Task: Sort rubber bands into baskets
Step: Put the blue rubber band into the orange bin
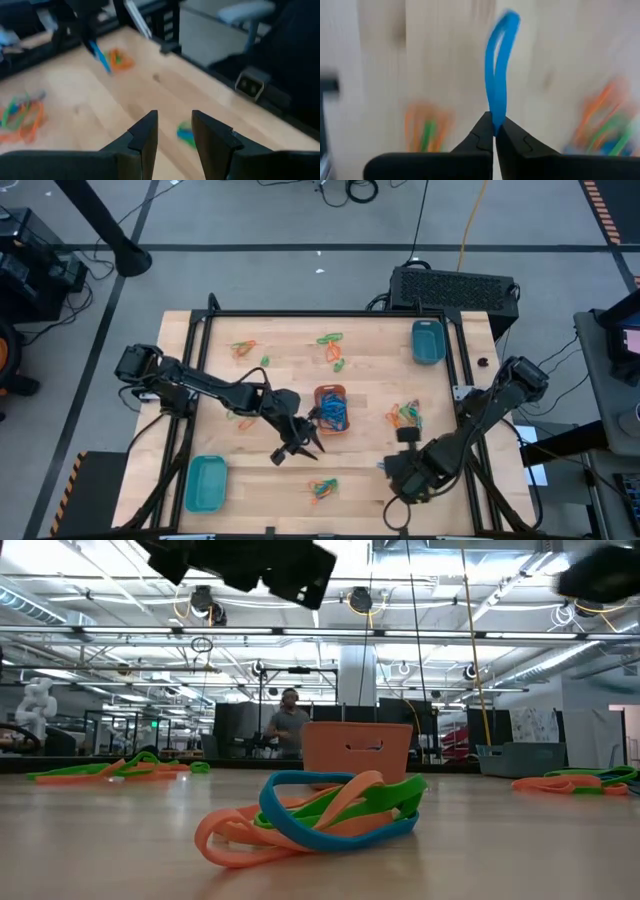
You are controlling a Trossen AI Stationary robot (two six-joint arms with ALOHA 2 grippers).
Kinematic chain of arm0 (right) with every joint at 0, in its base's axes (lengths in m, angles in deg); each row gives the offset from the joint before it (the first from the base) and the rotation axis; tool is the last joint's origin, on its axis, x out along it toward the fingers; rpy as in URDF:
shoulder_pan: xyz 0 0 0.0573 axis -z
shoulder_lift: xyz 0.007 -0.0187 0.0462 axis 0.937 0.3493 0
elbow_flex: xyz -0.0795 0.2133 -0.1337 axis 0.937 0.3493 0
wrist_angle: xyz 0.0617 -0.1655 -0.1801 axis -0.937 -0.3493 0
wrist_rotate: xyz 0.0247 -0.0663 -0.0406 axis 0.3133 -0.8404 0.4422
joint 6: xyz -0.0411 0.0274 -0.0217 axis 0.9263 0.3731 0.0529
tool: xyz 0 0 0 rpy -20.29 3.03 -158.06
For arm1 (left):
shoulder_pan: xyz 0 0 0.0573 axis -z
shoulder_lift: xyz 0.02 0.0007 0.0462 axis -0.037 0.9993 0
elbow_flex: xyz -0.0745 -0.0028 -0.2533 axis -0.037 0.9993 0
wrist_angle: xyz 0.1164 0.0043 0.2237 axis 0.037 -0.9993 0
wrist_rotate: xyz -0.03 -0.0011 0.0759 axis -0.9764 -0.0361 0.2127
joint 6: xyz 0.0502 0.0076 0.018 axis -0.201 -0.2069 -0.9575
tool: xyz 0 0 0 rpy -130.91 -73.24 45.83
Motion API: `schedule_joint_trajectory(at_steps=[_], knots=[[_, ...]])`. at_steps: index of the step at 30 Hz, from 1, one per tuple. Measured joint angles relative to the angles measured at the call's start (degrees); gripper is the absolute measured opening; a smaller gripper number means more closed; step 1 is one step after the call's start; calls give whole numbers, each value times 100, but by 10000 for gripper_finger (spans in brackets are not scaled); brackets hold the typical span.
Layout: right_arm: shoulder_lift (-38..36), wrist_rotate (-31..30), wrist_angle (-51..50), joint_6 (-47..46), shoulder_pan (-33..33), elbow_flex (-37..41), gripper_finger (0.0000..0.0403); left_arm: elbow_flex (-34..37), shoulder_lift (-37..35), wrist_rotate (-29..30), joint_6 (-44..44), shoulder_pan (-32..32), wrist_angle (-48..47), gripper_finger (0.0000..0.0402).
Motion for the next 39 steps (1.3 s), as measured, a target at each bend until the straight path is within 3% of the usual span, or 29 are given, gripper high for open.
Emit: schedule_joint_trajectory(at_steps=[4, 8, 16, 27, 30, 39], knots=[[0, -1040, 956, 758, 252, -120, 1, 0, 266, -162, 215, 2, 683, 128], [0, -1355, 1917, 1393, 617, -123, 0, 0, 672, -171, 835, 0, 1584, 128], [0, -1329, 2457, 1448, 1198, -123, 0, 2, 983, 4, 1205, -53, 1837, 128], [0, -304, 2459, 1401, 1352, -123, 0, 0, 981, 56, 1208, -232, 1855, 128], [0, -302, 2459, 1284, 1338, -121, 0, 0, 981, -190, 1189, -229, 1961, 128], [0, -329, 2563, 1285, 1354, -121, 0, 0, 978, -161, 1232, -228, 1920, 128]])
